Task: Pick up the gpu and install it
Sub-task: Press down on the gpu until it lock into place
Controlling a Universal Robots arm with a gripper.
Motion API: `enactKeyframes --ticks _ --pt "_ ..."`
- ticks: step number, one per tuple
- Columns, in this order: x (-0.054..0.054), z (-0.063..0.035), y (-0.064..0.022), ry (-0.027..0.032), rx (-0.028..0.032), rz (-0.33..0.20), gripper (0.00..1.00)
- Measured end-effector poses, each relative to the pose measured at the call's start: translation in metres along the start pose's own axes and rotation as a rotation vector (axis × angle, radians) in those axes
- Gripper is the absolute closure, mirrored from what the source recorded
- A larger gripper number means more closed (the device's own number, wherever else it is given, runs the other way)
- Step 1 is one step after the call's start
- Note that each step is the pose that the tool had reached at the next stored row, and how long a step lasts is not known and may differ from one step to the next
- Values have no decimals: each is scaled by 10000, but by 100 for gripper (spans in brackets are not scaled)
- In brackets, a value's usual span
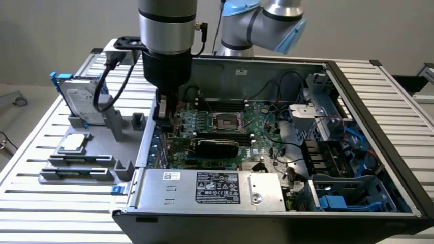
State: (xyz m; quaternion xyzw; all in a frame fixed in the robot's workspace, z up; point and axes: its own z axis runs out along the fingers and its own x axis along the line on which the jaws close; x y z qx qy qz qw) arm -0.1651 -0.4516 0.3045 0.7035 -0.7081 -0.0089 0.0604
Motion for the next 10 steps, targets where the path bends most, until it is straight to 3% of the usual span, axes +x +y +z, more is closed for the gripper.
enactKeyframes --ticks 10 --pt "-84 -5 6 161 -2 48 89"
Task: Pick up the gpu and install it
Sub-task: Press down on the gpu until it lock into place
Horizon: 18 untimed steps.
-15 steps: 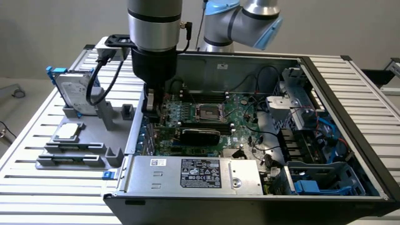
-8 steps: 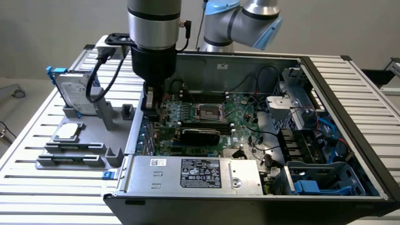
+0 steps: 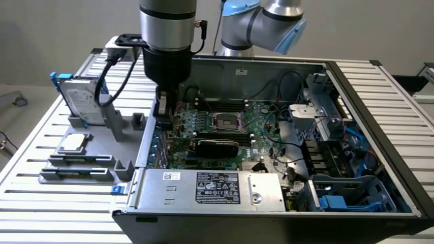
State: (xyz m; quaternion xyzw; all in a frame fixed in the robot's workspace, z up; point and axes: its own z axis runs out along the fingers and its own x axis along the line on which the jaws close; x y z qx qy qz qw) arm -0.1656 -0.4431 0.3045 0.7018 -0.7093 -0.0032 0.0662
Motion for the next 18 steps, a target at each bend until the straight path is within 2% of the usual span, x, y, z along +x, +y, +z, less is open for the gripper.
enactKeyframes --ticks 3,12,18 --pt "-28 -2 1 58 0 8 89" --pt "-89 -2 9 170 2 18 89" --pt "-128 -3 13 216 3 27 89"
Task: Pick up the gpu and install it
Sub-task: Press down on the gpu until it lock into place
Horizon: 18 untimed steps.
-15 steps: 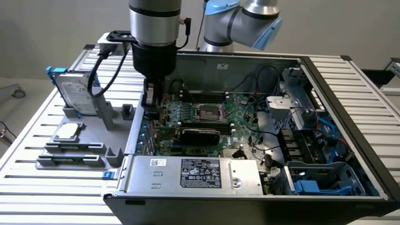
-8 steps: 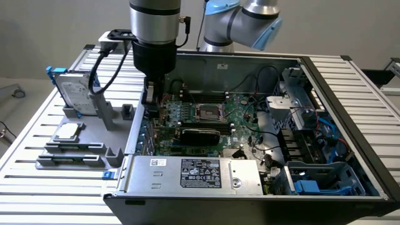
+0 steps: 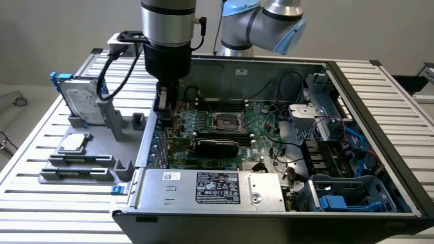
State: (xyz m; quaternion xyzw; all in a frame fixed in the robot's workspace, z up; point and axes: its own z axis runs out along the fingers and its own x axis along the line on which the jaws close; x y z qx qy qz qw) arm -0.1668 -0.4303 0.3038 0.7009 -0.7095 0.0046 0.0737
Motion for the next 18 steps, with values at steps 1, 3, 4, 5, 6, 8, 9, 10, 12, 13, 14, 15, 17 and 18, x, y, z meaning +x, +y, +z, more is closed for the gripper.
enactKeyframes --ticks 1,3,4,5,6,8,9,10,12,13,14,15,17,18 --pt "-6 -1 2 8 -1 2 89" --pt "-16 -1 4 20 -1 6 89" --pt "-20 -2 4 26 -1 7 89" --pt "-27 -4 4 32 0 8 89" --pt "-31 -15 5 37 -3 10 89" --pt "-32 -31 6 45 -1 9 89" --pt "-32 -31 6 58 1 11 89" --pt "-31 -33 7 76 0 14 89" --pt "-25 -40 8 115 -3 18 89" --pt "-20 -39 8 137 -1 22 89" --pt "-14 -38 7 175 -2 25 89" --pt "-5 -37 7 218 -2 28 89" --pt "21 -28 6 262 -3 33 89" --pt "37 -20 5 267 -1 34 89"
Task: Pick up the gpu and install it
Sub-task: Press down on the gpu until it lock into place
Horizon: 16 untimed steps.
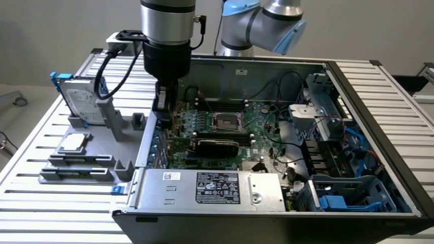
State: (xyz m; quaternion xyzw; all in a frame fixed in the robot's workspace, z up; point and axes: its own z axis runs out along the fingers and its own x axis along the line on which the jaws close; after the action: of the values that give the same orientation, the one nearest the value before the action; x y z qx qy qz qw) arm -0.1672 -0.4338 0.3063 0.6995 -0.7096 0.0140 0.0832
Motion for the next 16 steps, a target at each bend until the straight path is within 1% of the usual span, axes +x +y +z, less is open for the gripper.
enactKeyframes --ticks 3,12,16 --pt "43 23 -3 5 1 -1 89" --pt "78 42 -21 51 5 4 89" --pt "104 55 -24 60 1 5 89"
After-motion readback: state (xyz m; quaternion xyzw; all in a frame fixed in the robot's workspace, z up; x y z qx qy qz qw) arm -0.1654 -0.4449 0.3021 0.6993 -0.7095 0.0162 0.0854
